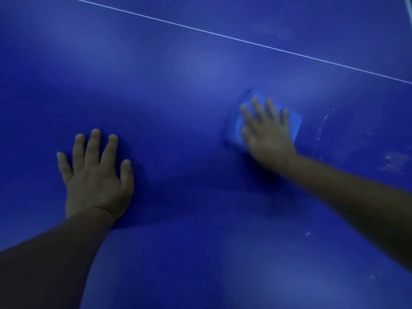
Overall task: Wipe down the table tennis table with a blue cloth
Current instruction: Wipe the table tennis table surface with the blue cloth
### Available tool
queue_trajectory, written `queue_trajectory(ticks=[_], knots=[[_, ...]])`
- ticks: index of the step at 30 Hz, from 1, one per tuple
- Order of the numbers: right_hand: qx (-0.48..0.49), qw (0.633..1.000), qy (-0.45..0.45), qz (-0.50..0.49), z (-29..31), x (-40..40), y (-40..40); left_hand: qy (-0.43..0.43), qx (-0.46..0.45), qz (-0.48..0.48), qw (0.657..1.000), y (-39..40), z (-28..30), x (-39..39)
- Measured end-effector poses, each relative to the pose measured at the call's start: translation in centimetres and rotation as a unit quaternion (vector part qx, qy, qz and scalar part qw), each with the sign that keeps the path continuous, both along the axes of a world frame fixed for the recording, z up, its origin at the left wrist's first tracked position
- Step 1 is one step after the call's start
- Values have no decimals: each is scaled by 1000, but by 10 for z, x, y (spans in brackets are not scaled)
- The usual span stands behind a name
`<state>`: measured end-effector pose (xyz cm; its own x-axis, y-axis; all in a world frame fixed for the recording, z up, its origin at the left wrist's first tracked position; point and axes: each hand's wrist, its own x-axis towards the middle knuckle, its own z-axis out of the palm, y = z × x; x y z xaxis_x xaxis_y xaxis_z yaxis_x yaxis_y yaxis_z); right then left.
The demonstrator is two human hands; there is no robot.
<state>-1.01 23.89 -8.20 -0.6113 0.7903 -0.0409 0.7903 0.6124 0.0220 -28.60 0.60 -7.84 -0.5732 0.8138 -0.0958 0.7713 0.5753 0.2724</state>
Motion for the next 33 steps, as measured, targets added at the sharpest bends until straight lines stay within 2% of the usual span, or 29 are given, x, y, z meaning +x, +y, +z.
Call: queue_trajectory(ticks=[2,4,5,6,7,8,9,10,12,13,15,17,19,21,22,24,25,27,30,33], knots=[[-38,982,-4,187,-4,20,-83,-3,2,2,1000,0,0,-1],[-90,926,-21,365,-2,57,-137,-1,3,0,1000,0,-1,-1],[-106,905,-31,411,3,68,-133,0,3,-1,1000,0,-1,-1],[-101,898,-36,427,7,72,-111,0,3,-1,1000,-1,-2,-1],[-62,911,-32,406,7,68,-80,1,5,0,1000,0,-2,-2],[-28,943,-18,330,7,60,-44,3,6,0,1000,0,-3,-2],[-23,977,-10,211,9,52,-6,4,6,-1,1000,0,-3,-2],[-24,996,-9,81,14,48,31,5,6,-1,1000,0,-3,-2],[-34,992,18,-120,20,42,71,8,6,0,1000,0,-3,-1],[-34,988,17,-148,20,41,67,11,6,0,1000,0,-3,-1],[-2,997,-9,-77,11,49,18,13,5,-3,1000,0,-3,0],[-17,997,-13,75,2,71,-69,9,9,-2,1000,0,-2,-1],[-42,972,-32,231,1,101,-136,8,12,-14,1000,-1,-1,0],[-66,950,-45,303,8,108,-119,2,15,-32,999,0,1,0],[-48,956,-36,287,8,102,-95,-2,13,-38,999,0,2,0],[-47,992,-5,117,9,79,-39,-7,8,-43,999,0,2,-1],[-54,998,9,18,11,71,-14,-9,9,-43,999,0,1,-1],[-56,994,20,-87,9,64,8,-4,10,-45,999,-1,0,-1],[-33,997,11,-75,6,70,-32,-1,16,-46,999,-2,-3,-2],[-22,1000,15,-4,1,108,-141,4,27,-55,998,-3,-6,-5]])
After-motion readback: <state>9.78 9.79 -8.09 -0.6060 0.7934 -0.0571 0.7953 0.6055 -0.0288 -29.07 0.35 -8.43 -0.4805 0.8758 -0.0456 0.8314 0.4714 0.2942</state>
